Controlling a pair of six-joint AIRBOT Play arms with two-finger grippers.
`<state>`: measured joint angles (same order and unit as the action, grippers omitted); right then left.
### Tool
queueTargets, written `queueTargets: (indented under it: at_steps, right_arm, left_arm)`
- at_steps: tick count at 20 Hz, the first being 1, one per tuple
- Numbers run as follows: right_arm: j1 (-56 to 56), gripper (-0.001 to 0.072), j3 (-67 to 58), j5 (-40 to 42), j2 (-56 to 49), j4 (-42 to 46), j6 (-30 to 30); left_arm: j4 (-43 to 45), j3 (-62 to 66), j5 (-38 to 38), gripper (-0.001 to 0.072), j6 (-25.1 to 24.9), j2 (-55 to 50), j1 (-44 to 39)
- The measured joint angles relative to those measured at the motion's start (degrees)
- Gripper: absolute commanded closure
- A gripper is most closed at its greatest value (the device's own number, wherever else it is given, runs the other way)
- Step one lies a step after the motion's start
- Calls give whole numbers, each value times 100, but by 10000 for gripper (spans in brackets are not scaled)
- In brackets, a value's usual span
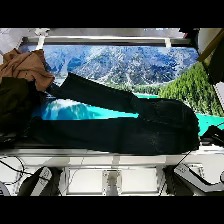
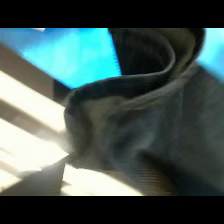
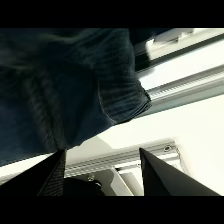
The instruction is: Fold the clothes and pants, and hang the long-sleeved shirts on hangers.
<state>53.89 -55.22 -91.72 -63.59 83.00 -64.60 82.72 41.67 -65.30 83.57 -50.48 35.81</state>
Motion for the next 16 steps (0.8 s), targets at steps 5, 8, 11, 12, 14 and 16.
queueTargets:
  at_steps: [5, 8, 11, 12, 14, 16]
  right_arm:
    - [-7, 219, -1029, 116, 0, -688, -529]
    - [-232, 219, -1331, 706, -44, -1572, -671]
    - [-704, 219, -1440, 1069, -210, -1919, -728]
    - [-874, 219, -1460, 1147, -280, -1961, -739]
    - [-1145, 219, -1482, 1276, -413, -1919, -754]
    - [-1325, 219, -1491, 1375, -529, -1899, -767]
  left_arm:
    - [-1744, 1108, 662, 124, -608, -157, -243]
    - [-2074, 1871, 811, 124, -695, -905, -841]
    - [-2199, 2682, 809, 124, -577, -2142, -1574]
    - [-2216, 2964, 800, 124, -520, -2575, -1773]
    - [-2253, 3554, 789, 124, -350, -3410, -2083]
    - [-2267, 4157, 789, 124, -225, -4122, -2299]
